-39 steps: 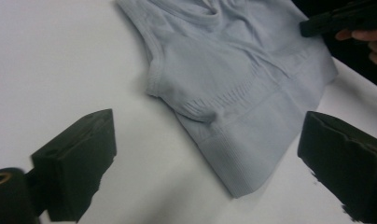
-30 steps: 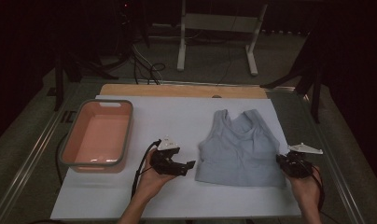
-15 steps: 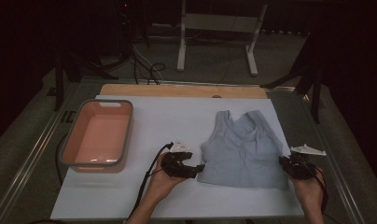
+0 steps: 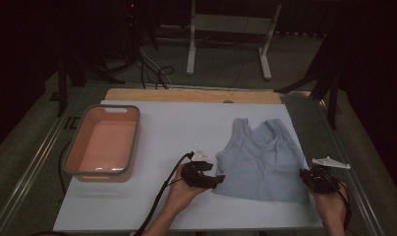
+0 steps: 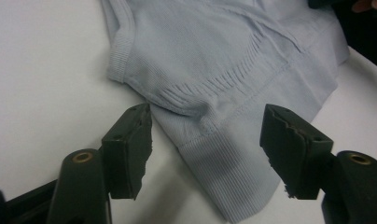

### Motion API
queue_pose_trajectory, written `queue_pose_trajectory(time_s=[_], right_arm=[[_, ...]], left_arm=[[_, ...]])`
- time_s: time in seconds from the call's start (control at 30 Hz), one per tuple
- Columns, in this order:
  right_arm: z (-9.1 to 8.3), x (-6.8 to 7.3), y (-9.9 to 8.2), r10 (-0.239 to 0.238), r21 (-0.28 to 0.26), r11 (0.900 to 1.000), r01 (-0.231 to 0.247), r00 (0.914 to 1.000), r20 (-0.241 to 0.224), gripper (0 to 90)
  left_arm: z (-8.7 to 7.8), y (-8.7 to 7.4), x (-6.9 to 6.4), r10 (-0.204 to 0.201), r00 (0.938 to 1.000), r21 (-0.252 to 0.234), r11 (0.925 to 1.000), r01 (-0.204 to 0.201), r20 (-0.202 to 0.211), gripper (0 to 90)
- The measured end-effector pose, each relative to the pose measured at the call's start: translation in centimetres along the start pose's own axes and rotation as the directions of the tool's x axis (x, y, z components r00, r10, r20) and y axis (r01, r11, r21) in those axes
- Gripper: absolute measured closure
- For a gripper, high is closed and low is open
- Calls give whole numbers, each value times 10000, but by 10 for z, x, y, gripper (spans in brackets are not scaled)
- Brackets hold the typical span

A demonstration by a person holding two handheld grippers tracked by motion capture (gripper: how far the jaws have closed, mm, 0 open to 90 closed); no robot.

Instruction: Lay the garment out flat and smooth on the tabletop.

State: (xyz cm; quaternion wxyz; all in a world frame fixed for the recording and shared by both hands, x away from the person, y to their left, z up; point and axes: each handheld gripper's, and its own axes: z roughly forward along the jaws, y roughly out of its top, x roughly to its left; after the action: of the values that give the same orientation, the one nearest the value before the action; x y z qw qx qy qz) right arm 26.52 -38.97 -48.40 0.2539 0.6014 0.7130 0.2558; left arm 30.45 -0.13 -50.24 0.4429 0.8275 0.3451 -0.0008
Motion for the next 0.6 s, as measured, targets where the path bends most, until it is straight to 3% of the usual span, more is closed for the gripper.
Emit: queue_pose_trajectory(time_s=[0.17,0.27,0.6], right_arm=[[-2,2,1,-48,-412,9991,53,9999,116,543],[-3,3,2,29,-653,9979,-20,9999,136,443],[-4,8,4,-194,-933,9954,197,9998,41,371]], left_arm=[[7,0,0,-40,10000,144,9999,41,-30,372],[11,-1,1,-86,9999,255,9996,89,-92,384],[22,-1,2,-75,9998,510,9987,86,-206,420]])
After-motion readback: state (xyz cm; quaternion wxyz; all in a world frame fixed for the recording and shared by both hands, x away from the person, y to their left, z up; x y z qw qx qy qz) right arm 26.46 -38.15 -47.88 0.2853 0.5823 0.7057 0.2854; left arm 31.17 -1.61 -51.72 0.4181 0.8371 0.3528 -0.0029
